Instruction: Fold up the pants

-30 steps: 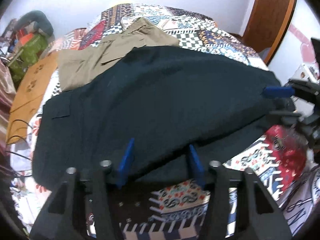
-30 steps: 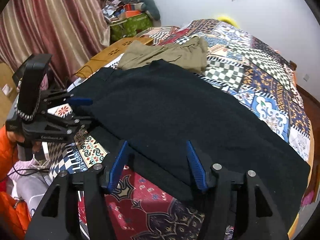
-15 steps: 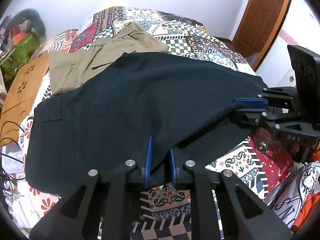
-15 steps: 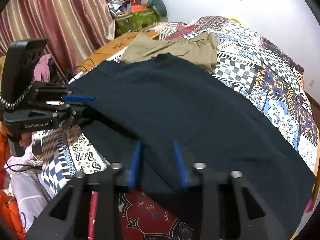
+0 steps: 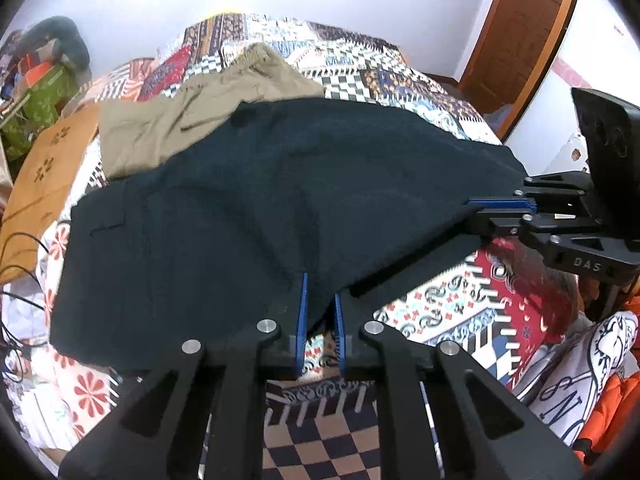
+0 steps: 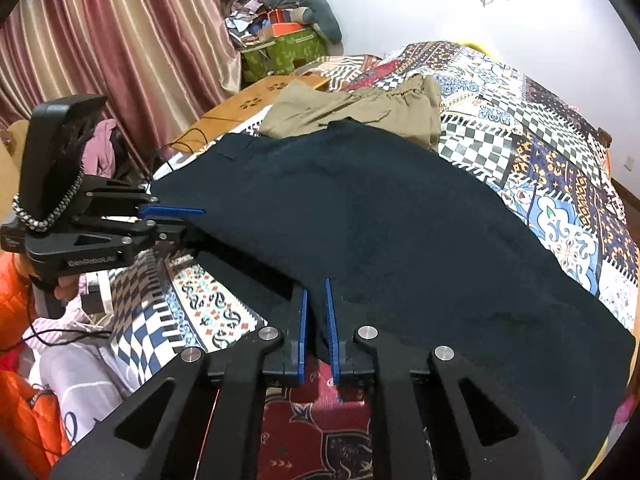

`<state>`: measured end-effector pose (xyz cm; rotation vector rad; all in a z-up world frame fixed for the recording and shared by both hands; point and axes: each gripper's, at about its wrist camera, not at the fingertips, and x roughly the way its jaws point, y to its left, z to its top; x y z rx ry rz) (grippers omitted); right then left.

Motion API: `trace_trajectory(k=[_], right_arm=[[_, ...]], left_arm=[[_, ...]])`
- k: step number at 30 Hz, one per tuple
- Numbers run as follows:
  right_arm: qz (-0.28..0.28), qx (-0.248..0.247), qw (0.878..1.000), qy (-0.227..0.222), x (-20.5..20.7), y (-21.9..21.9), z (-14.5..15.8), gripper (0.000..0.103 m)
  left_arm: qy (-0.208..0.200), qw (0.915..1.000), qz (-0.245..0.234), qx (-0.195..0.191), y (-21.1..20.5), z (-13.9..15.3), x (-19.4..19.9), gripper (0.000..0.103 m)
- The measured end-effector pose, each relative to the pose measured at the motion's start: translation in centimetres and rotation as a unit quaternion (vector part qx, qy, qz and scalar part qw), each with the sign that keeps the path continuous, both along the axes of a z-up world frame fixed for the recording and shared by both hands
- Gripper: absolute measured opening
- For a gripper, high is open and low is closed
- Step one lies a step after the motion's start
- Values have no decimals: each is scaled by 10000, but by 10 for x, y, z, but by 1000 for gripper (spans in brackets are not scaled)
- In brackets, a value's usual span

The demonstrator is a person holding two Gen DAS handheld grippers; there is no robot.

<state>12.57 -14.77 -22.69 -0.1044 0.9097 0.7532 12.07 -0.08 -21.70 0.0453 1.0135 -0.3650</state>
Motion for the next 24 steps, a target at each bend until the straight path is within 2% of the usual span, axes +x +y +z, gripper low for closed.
trace_trajectory(k=[4,6,8,10,14,16,17,20,24], right_arm=[[-87,68,9996,271,6,-5,-5,13],[-144,-1,9996,223,4,-8,1,20],[-204,99,9996,176,2,-17,12,34],[-273,198,9994,87,-1,-24,21,38],[-667,371,9970,-86,7,-42,34,41],[-901,372,9952,-87,14,-46,32,45],[-1058,362,9937,-37,20,-49,28,45],[-1288,204,9914,121,30,-52,13,45],[-1376,-28,9893,484,33,-55,-14,45]], left_arm=[[101,9999,-32,50,1,-3,-5,14],[96,9999,-66,30,3,2,-8,17],[73,9999,-61,-81,9,13,-12,21],[-24,9999,12,-146,13,23,-13,26],[-230,9985,250,-436,18,42,-4,36],[-296,9969,415,-603,17,46,8,44],[-296,9964,472,-645,16,46,12,45],[-216,9961,529,-670,5,37,30,45],[115,9970,501,-579,-13,11,41,45]])
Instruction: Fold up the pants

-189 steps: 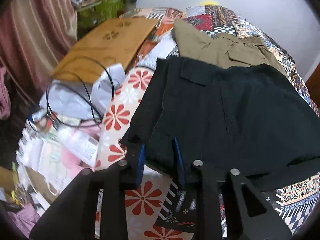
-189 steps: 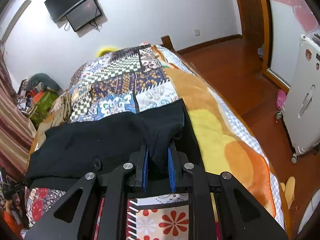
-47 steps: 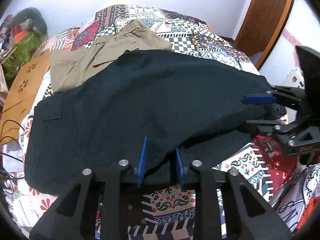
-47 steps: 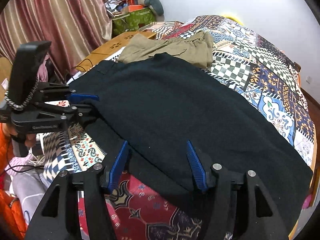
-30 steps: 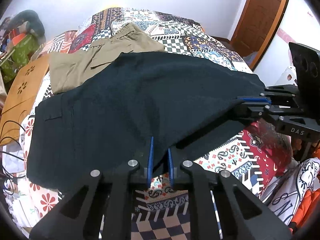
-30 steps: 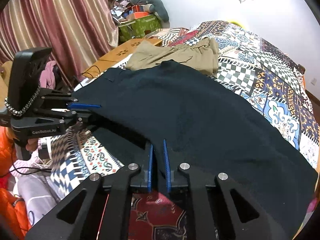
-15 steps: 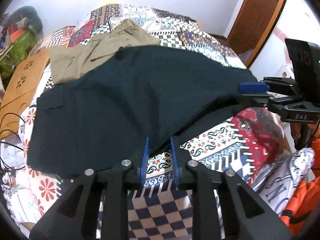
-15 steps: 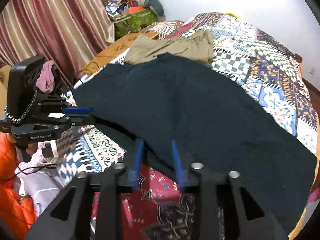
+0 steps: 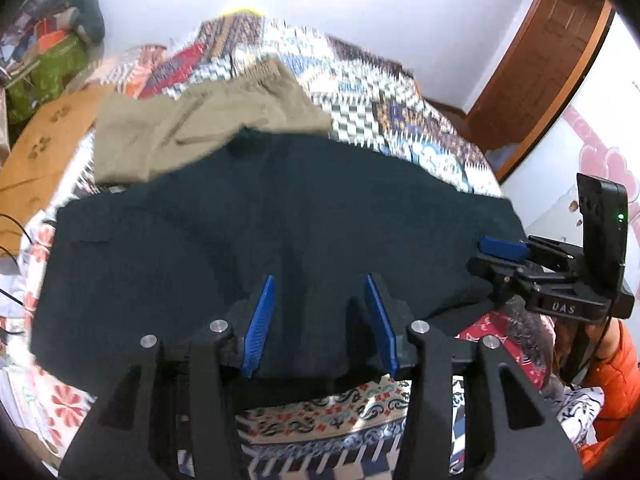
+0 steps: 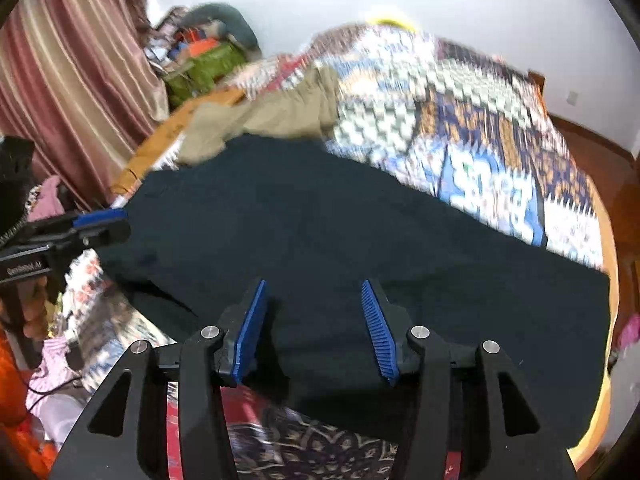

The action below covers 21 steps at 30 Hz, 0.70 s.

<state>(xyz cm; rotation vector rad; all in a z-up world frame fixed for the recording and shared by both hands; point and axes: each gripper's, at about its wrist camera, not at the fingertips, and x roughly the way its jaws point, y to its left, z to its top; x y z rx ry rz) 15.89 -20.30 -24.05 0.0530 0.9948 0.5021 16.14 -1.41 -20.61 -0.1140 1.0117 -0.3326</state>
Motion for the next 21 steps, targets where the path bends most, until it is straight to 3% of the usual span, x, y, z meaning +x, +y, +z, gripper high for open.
trace_trajectory(k=[4,7,21], right_arm=[[14,1,10000,-48,-12,-6,-3,45],[-62,69,10000,-16,-18,-13,-4,45],[-417,376,9984,86,-39,-39,-7,47]], left_arm=[[142,9998,-54,116,-14,-22,-8,46],[-86,9991,-17,418,-24,-21,-19,46],[-257,9972,133,693,-32,-16,-32,46]])
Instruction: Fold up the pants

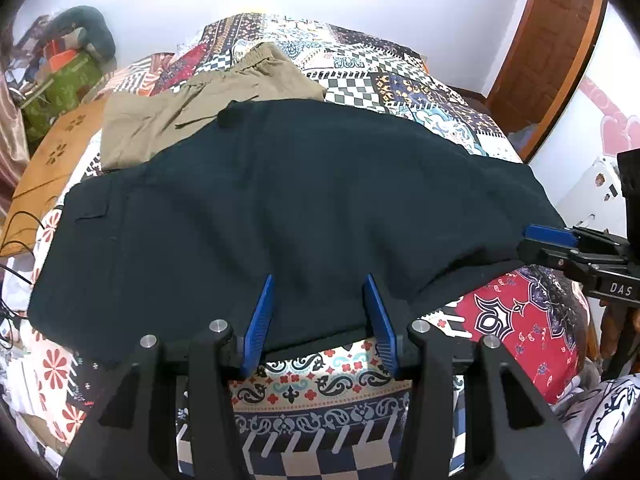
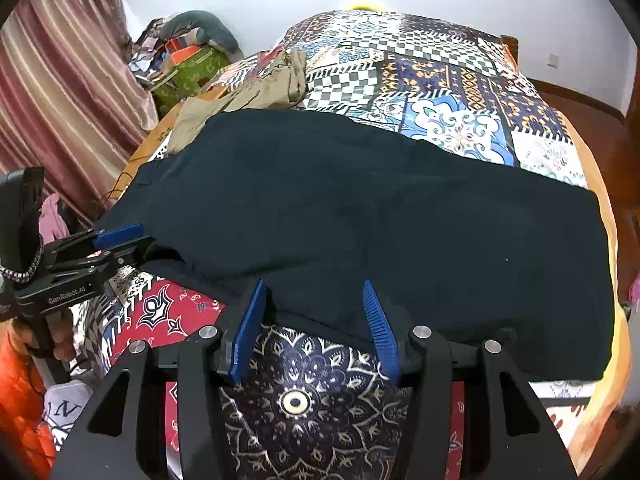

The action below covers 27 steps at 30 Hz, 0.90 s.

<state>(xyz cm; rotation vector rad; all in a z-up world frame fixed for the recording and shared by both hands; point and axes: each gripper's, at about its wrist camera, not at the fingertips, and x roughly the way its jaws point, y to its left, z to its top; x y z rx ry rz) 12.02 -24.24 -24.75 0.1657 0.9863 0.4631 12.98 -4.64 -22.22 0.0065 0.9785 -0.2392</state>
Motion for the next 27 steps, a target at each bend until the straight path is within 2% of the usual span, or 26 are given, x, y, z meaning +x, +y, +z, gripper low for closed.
trace_trajectory(k=[3,6,10,15,19,21,23,25,27], right_arm=[[-100,-25,9999,-7,0,-4,6,47],[-288,2,9995,-119,-3,-17,16,47],[-783,-100,9964,-315,-1,-48,27,50],[-1614,-432,9857,-219,6,-98,15,51],[-2111,-518,9759,215,8,-131,-16,51],[-2176,-553,9730,536,5,-138,-38,51],[-2148,-465,9735,635,1,-139,-47,51],[-2152,-562,9729,624,1,-135,-41,51],[-2085,-538,9755,454,4,-129,-24,51]], left_arm=[[-75,9999,56,-45,8,10,-3,46],[-328,9991,277,-62,28,27,-7,48],[-542,9947,855,174,73,37,1,57],[-141,9869,1530,488,128,9,18,57],[342,9772,2021,549,166,-30,22,57],[359,9783,1993,438,175,-43,18,57],[233,9804,1868,585,170,-44,13,57],[201,9809,1714,896,163,-43,11,57],[193,9813,1635,992,160,-44,11,57]])
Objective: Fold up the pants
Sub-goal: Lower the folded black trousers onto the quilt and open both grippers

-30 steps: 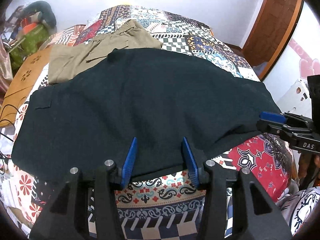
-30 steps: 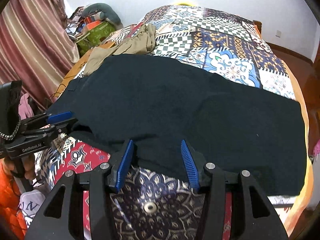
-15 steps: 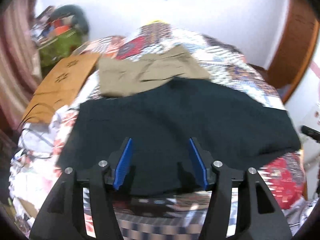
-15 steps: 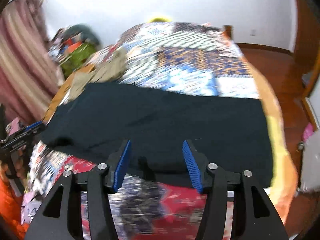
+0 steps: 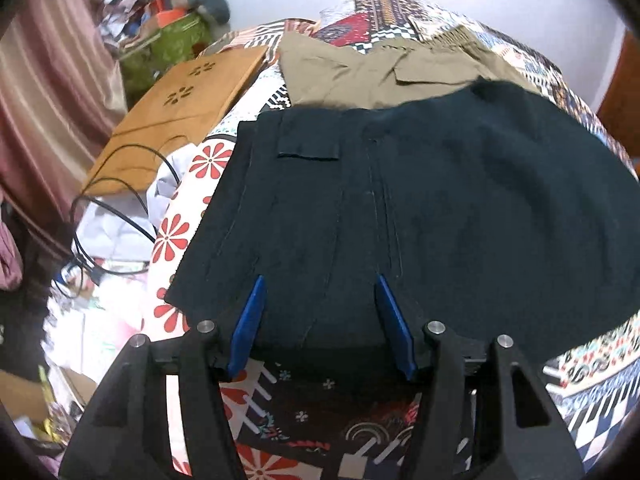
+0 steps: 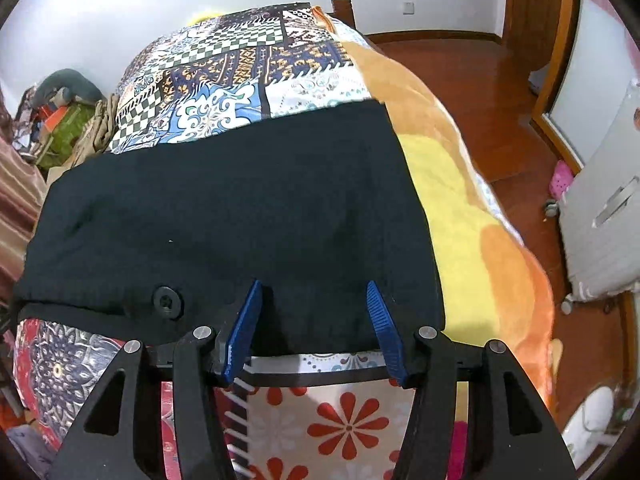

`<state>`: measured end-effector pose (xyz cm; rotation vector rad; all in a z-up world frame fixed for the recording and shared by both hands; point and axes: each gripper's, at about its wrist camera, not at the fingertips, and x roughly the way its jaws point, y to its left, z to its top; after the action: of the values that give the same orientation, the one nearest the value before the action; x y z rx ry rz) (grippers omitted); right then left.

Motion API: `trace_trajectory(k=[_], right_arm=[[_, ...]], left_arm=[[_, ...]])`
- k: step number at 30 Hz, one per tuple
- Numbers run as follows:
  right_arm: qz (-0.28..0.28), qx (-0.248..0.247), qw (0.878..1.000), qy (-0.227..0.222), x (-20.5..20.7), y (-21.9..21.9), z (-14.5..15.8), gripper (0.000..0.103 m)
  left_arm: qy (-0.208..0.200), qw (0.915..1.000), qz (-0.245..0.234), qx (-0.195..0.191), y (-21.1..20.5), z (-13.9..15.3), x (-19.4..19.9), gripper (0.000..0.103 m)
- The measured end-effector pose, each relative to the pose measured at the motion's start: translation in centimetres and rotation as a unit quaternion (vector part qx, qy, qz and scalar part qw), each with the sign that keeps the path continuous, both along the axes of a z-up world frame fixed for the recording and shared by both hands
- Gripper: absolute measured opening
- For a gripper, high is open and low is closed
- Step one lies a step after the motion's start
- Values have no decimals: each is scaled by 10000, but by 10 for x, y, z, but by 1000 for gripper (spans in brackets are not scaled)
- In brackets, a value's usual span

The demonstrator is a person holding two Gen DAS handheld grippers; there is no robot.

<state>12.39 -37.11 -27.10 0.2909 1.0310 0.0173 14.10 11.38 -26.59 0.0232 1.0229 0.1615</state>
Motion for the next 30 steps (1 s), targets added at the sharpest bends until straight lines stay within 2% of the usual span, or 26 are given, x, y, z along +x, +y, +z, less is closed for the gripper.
trace_trajectory(k=[3,5,10,13,18,20,23,28,30], right_arm=[[343,-48,9988,-354,6,21,28,51],[782,-57,9947,-670,15,49,52,51],[1941,136,9757,-1011,40,129,77,51],[2540,155,9623,-962,49,179,70,51],[3110,18,9496,-385,43,225,25,51],[3170,-307,9458,-631,29,229,26,52],[3138,-123,9476,-586,24,217,31,51],[2457,93,9674,-605,25,169,39,52],[2051,159,9765,-643,19,143,44,52]], left_arm=[[-28,10000,-22,-62,5,1,-5,57],[-69,9999,-22,-79,6,1,-9,57],[-185,9998,-73,50,3,1,-20,57],[-245,9997,-57,13,4,0,-25,57],[-245,9997,-68,-1,5,1,-25,57],[-218,9997,-58,9,4,2,-25,57],[-160,9999,4,-18,5,6,-24,57],[-198,9990,187,-342,12,25,-26,57],[-250,9989,166,-361,10,35,-23,57]])
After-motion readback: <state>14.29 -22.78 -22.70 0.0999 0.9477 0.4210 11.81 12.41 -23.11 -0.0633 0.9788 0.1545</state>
